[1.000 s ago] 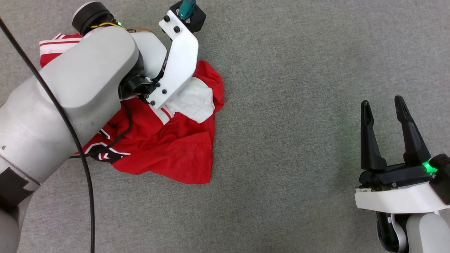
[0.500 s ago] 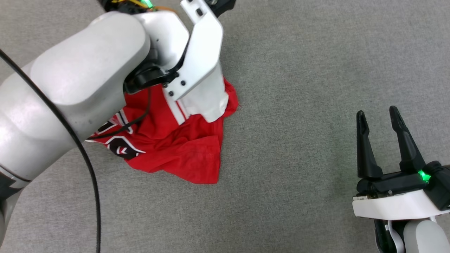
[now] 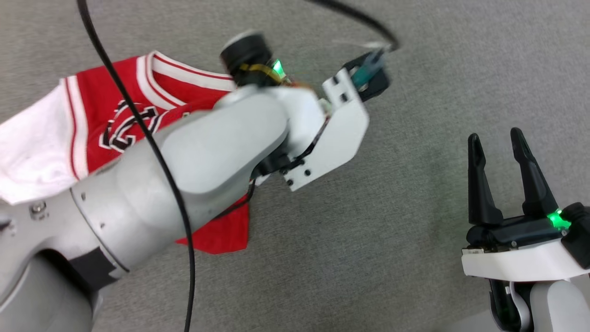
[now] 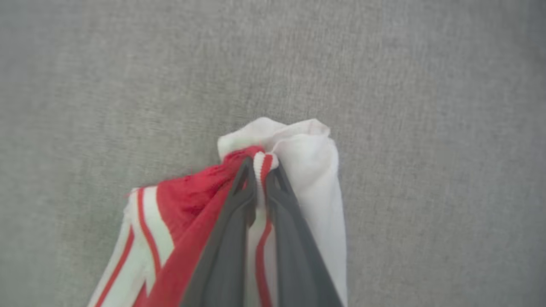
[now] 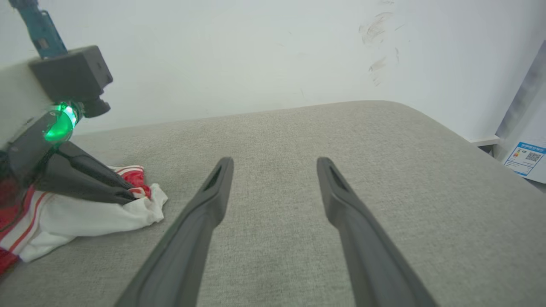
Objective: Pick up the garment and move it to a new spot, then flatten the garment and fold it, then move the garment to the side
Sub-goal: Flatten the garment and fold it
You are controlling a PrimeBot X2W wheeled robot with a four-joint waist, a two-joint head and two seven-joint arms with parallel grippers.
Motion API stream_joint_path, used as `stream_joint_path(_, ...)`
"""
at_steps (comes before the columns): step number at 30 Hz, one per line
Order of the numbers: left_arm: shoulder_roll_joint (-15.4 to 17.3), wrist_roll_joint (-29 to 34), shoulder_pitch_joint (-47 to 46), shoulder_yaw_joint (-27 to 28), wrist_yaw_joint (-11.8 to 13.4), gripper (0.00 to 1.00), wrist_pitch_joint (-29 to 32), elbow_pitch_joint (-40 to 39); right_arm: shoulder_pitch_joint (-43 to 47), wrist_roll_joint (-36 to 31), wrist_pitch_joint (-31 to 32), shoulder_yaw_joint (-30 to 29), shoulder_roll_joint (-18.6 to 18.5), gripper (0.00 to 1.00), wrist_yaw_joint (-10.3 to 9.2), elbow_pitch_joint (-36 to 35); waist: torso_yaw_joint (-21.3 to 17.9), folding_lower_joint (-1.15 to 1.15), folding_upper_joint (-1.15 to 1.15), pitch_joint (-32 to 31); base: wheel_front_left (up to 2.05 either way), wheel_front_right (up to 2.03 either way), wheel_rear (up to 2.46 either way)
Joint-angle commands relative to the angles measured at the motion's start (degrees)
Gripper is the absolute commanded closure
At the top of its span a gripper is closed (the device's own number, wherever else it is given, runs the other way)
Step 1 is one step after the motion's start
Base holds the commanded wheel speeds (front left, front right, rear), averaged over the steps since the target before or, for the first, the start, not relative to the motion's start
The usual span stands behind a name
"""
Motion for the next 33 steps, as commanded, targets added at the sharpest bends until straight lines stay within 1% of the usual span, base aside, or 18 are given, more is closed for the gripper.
stream_joint_path(1, 0.19, 0.15, 1.38, 0.1, 0.18, 1.0, 0.42, 0.35, -0.8, 0.6, -0.11, -0.02, 0.07, 0.0, -0.04, -0.21, -1.24, 0.0, 0.0, 1.19, 0.0, 0.0, 0.0)
stream_joint_path(3, 0.78, 0.08, 6.0, -0.66, 0.05, 1.0, 2.59, 0.58, -1.17, 0.62, -0.11, -0.28, 0.07, 0.0, -0.04, -0.18, -1.44, 0.0, 0.0, 1.47, 0.0, 0.0, 0.0)
stream_joint_path(5, 0.73, 0.93, 5.48, -0.65, 0.05, 1.0, 1.33, 0.65, -1.09, 0.32, -0.11, -0.68, 0.07, 0.0, -0.04, 0.02, -1.01, 0.0, 0.0, 1.05, 0.0, 0.0, 0.0)
stream_joint_path(6, 0.64, 1.52, 5.01, -0.56, 0.06, 0.53, 0.84, 0.35, -1.0, 0.07, -0.11, -0.79, 0.07, 0.0, -0.04, 0.05, -0.71, 0.0, 0.0, 0.66, 0.0, 0.0, 0.0)
stream_joint_path(7, 0.41, 1.77, 3.93, -0.37, 0.07, 0.0, -1.1, 0.08, -0.81, -0.11, -0.11, -0.89, 0.07, 0.0, -0.04, 0.11, -0.3, 0.0, 0.0, 0.2, 0.0, 0.0, 0.0)
stream_joint_path(9, -0.06, 1.32, 1.18, 0.06, 0.1, 0.0, -6.63, -0.05, -0.24, -0.72, -0.11, -0.94, 0.07, 0.0, -0.04, 0.24, 0.6, 0.0, 0.0, -1.1, 0.0, 0.0, 0.0)
stream_joint_path(11, -0.19, 1.34, -1.34, 0.2, 0.13, 0.0, -13.67, 0.22, 0.61, -1.27, -0.11, -0.92, 0.07, 0.0, -0.04, 0.32, 1.63, 0.0, 0.0, -2.76, 0.0, 0.0, 0.0)
stream_joint_path(13, 0.36, 0.72, -2.55, 0.54, 0.13, 0.0, -22.71, 1.52, 1.32, -1.85, -0.11, -1.08, 0.07, 0.0, -0.04, 0.36, 2.69, 0.0, 0.0, -4.7, 0.0, 0.0, 0.0)
stream_joint_path(16, 1.88, 1.25, -2.52, 4.37, 0.32, 0.0, -35.76, 4.16, 2.44, -2.59, -0.11, -1.72, 0.07, 0.0, -0.04, 0.39, 4.54, 0.0, 0.0, -7.47, 0.0, 0.0, 0.0)
stream_joint_path(17, 2.48, 2.04, -1.82, 5.67, 1.39, 0.0, -39.99, 4.8, 2.93, -2.97, -0.11, -2.14, 0.07, 0.0, -0.04, 0.36, 5.32, 0.0, 0.0, -8.48, 0.0, 0.0, 0.0)
stream_joint_path(19, 4.48, 4.02, 0.3, 7.04, 4.3, 0.0, -46.51, 5.51, 3.77, -3.36, -0.11, -2.54, 0.06, 0.0, -0.04, 0.31, 6.68, 0.0, 0.0, -10.07, 0.0, 0.0, 0.0)
stream_joint_path(20, 5.51, 4.61, 1.82, 7.84, 6.15, 0.0, -49.63, 5.61, 4.04, -3.73, -0.11, -2.76, 0.07, 0.0, -0.04, 0.21, 7.37, 0.0, 0.0, -10.87, 0.0, 0.0, 0.0)
stream_joint_path(22, 7.63, 4.8, 5.12, 9.49, 9.55, 0.0, -54.57, 5.37, 4.39, -4.52, -0.11, -3.56, 0.05, 0.0, -0.04, -0.18, 8.85, 0.0, 0.0, -12.12, 0.0, 0.0, 0.0)
stream_joint_path(23, 7.63, 4.8, 5.12, 9.49, 9.55, 0.0, -54.57, 5.37, 4.39, -4.52, -0.11, -3.56, 0.05, 0.0, -0.04, -0.18, 8.85, 0.0, 0.0, -12.12, 0.0, 0.0, 0.0)
stream_joint_path(26, 11.32, 3.73, 11.54, 13.29, 15.42, 0.0, -59.02, 3.52, 4.03, -5.96, -0.11, -4.41, 0.06, 0.0, -0.04, -0.79, 10.51, 0.0, 0.0, -13.51, 0.0, 0.0, 0.0)
stream_joint_path(29, 14.49, 3.97, 18.41, 17.79, 21.45, 0.0, -60.21, 0.04, 2.64, -7.52, -0.11, -6.0, 0.06, 0.0, -0.04, -2.11, 12.25, 0.0, 0.0, -14.66, 0.0, 0.0, 0.0)
stream_joint_path(31, 15.83, 6.33, 22.91, 22.58, 25.77, 0.0, -60.35, -4.74, 1.67, -9.18, -0.11, -6.59, 0.07, 0.0, -0.04, -3.19, 13.24, 0.0, 0.0, -15.31, 0.0, 0.0, 0.0)
stream_joint_path(33, 16.86, 9.38, 29.35, 27.22, 29.95, 0.0, -60.35, -9.5, 0.45, -11.08, -0.11, -7.04, 0.06, 0.0, -0.04, -4.05, 14.22, 0.0, 0.0, -16.0, 0.0, 0.0, 0.0)
